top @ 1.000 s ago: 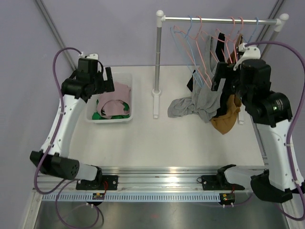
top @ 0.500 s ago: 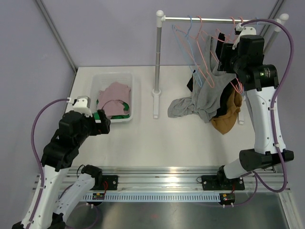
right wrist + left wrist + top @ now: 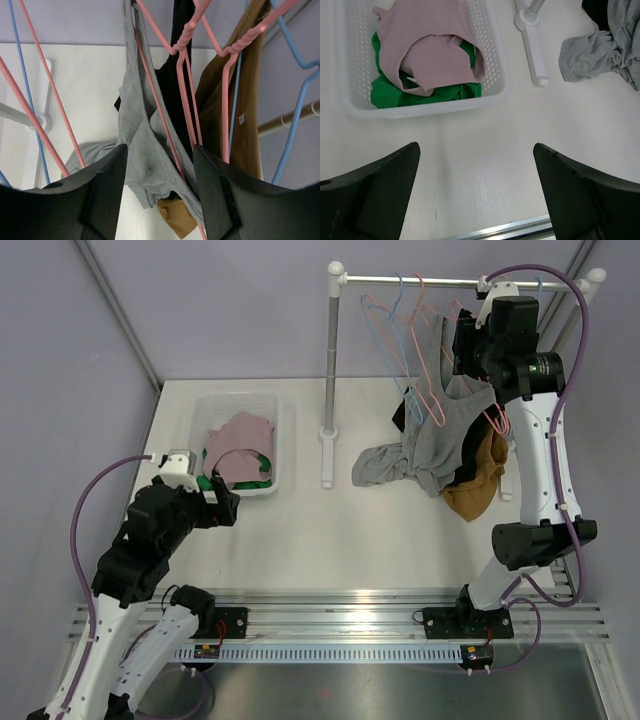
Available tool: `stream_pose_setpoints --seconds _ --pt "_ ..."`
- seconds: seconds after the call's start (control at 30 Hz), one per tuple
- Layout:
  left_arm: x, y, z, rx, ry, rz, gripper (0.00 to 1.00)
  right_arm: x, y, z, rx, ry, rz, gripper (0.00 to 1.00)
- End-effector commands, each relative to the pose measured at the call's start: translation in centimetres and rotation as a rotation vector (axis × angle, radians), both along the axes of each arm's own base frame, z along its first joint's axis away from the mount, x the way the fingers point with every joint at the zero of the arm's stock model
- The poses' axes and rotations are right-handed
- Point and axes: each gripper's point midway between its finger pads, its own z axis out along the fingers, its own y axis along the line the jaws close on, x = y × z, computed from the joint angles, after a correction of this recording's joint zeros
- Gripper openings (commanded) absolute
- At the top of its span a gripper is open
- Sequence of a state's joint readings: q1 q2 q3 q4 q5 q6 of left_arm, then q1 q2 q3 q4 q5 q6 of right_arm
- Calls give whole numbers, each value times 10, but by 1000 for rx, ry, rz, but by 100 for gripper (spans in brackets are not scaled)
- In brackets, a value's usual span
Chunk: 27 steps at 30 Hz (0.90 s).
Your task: Remove the tank top from the hanger
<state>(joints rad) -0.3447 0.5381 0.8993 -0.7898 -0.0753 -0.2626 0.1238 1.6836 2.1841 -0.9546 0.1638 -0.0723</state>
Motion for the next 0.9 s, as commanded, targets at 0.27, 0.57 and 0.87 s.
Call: stream_pose_setpoints --seconds 0.27,0.57,0.87 --pt "6 -19 2 -29 -20 -68 99 22 -11 3 -10 -31 18 61" --pt "6 -22 0 -28 -13 -79 99 20 -7 12 14 -59 64 62" --pt "6 -23 -3 -25 0 -85 99 -1 -14 48 -19 -156 53 66"
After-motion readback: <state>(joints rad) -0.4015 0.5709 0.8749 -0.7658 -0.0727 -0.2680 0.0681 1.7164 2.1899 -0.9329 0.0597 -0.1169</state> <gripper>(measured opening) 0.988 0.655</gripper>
